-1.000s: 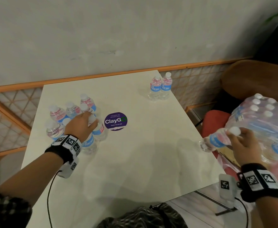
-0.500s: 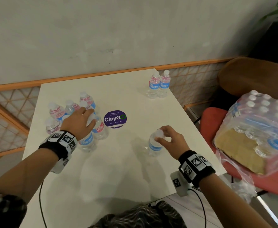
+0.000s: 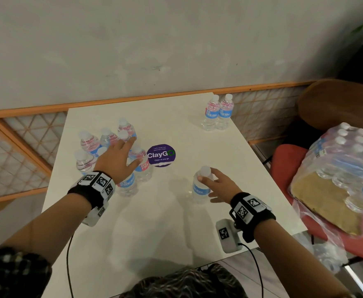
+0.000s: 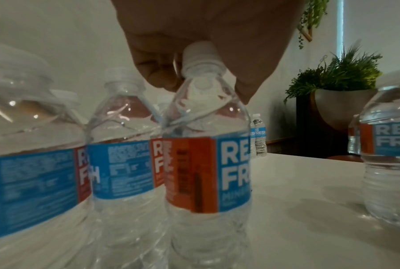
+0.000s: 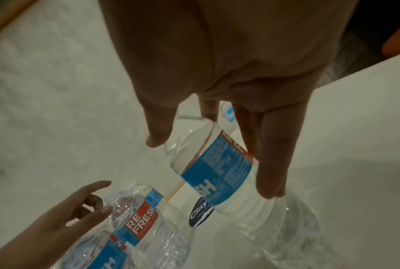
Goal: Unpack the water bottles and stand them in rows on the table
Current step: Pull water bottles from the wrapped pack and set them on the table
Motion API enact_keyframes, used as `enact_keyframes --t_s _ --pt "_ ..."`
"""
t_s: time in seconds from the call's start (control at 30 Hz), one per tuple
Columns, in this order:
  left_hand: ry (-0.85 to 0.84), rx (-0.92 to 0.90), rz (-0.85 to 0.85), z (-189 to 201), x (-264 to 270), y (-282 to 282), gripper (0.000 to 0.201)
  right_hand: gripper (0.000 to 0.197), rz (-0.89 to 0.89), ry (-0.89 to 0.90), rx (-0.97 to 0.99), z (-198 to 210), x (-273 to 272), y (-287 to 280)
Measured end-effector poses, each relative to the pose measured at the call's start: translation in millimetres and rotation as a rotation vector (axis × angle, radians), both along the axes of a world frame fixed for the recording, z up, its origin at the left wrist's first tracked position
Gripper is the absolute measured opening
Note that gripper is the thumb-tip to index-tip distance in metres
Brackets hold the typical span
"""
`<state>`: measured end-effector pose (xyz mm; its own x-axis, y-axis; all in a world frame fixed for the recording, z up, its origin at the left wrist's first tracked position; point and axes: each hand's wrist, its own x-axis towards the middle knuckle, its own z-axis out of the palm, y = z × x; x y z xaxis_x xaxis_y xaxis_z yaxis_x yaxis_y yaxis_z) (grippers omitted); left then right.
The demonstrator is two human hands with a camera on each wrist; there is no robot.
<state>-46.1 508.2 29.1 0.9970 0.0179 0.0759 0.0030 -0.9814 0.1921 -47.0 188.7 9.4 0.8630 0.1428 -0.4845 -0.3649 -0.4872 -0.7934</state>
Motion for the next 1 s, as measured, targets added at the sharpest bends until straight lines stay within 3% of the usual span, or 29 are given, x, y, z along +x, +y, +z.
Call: enact_keyframes --t_s 0.13,0.3,0.43,0.53,0.63,0.8,1.0 --pt "-0.099 0.053 -0.006 4 6 -8 0.071 0.055 -0.038 0.020 0.068 1 6 18" --pt "-0.030 0.096 0.015 7 13 -26 0.061 0.056 -0.111 0.074 0.221 3 11 45" --pt "-0.147 0.208 -0.224 4 15 -50 0.057 0.054 -0.196 0.144 0.375 -8 11 58" --pt "0.119 0.438 -0.171 1 20 -70 0.057 0.057 -0.227 0.125 0.384 -15 10 64" --pt "0.380 0.702 -0.103 -8 25 -76 0.043 0.059 -0.243 0.121 0.410 -20 13 65" --pt "0.368 0.860 -0.221 -14 21 -68 0.035 0.055 -0.240 0.117 0.437 -21 20 69" --pt "0.369 0.859 -0.243 -8 14 -54 0.033 0.050 -0.211 0.107 0.458 -15 21 86"
